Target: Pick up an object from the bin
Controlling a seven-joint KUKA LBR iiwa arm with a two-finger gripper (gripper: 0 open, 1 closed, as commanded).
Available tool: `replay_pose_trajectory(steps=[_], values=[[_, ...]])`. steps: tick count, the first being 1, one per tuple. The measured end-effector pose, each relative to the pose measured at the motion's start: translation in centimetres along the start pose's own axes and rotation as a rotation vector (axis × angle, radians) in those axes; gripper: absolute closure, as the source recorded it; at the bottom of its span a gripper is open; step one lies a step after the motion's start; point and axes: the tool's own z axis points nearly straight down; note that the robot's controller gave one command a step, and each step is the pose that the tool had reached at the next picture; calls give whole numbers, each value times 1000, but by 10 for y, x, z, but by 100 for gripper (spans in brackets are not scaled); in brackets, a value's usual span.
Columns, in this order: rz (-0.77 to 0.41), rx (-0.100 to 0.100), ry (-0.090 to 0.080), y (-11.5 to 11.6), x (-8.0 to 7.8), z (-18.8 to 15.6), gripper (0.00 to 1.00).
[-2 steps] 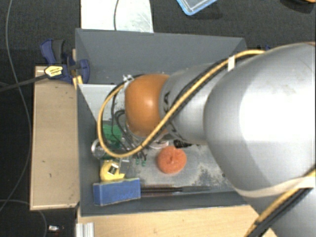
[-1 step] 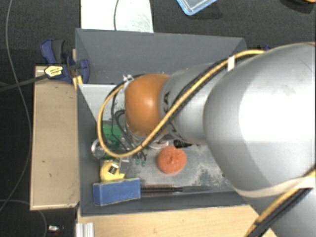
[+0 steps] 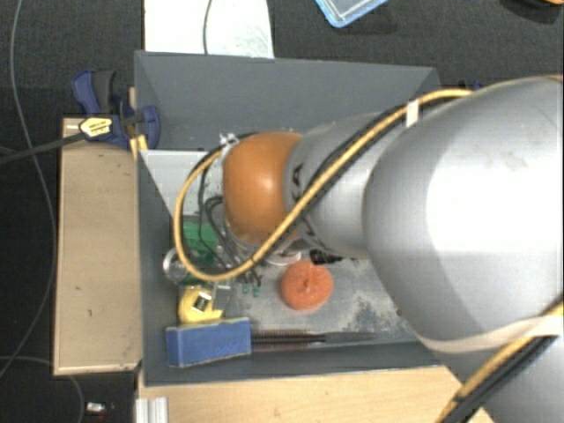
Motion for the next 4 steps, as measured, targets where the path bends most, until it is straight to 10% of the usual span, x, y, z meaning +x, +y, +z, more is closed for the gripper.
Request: replay_pose_trajectory(steps=[4], values=[[3,0,0,0,0,0,100]])
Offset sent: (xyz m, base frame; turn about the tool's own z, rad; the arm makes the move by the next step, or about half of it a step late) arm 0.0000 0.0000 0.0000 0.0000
